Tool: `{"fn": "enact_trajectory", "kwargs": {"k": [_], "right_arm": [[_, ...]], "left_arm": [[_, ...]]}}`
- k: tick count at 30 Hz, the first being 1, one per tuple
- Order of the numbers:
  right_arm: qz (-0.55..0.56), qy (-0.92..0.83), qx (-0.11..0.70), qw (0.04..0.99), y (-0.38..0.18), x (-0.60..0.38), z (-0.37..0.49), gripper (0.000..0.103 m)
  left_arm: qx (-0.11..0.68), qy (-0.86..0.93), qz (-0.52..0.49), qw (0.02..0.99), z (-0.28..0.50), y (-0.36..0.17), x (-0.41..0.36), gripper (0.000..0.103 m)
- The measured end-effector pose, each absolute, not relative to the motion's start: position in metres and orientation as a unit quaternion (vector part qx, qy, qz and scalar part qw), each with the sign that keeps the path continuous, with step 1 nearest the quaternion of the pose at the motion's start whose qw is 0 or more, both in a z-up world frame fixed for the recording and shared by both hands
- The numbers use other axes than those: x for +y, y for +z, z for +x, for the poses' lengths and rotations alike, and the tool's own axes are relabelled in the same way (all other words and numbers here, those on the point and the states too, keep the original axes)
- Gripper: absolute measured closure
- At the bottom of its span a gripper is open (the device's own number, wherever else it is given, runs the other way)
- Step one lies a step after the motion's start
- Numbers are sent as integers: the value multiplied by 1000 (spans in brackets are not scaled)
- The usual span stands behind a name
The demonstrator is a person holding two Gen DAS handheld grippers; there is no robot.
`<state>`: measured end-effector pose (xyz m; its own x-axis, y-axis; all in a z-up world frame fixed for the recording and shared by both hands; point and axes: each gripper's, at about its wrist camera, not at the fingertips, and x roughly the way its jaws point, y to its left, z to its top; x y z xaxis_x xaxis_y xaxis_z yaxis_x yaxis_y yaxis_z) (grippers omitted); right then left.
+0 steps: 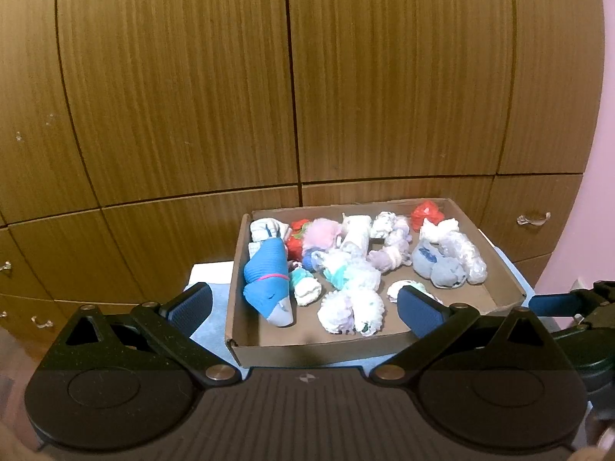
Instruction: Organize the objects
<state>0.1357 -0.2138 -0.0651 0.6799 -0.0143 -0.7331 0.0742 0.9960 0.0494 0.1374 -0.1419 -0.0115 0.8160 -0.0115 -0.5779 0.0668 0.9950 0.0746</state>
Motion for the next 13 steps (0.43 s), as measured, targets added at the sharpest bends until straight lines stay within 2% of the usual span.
{"fn": "enact_trajectory", "kwargs": {"k": [13], "right_arm": [[39,-21,404,914,-68,-213,137,10]], "left_arm": [[297,-37,46,953,141,-11,-147,1]]}}
